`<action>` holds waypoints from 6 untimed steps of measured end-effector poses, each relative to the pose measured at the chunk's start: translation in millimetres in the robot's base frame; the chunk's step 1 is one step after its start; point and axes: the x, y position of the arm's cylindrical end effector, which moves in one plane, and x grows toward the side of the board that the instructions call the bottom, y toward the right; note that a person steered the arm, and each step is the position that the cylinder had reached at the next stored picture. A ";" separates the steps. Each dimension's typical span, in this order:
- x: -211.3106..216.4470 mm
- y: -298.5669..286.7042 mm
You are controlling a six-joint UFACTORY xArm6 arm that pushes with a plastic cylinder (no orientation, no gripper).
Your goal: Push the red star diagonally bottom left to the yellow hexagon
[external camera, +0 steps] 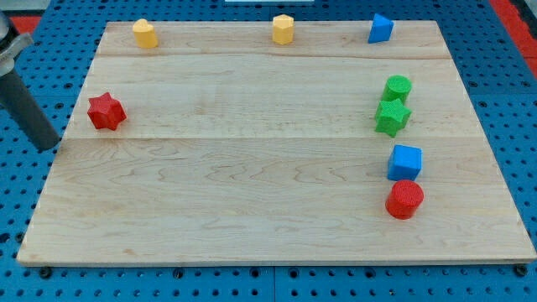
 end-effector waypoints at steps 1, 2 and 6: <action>-14.6 25.0; -33.6 36.7; -53.7 82.5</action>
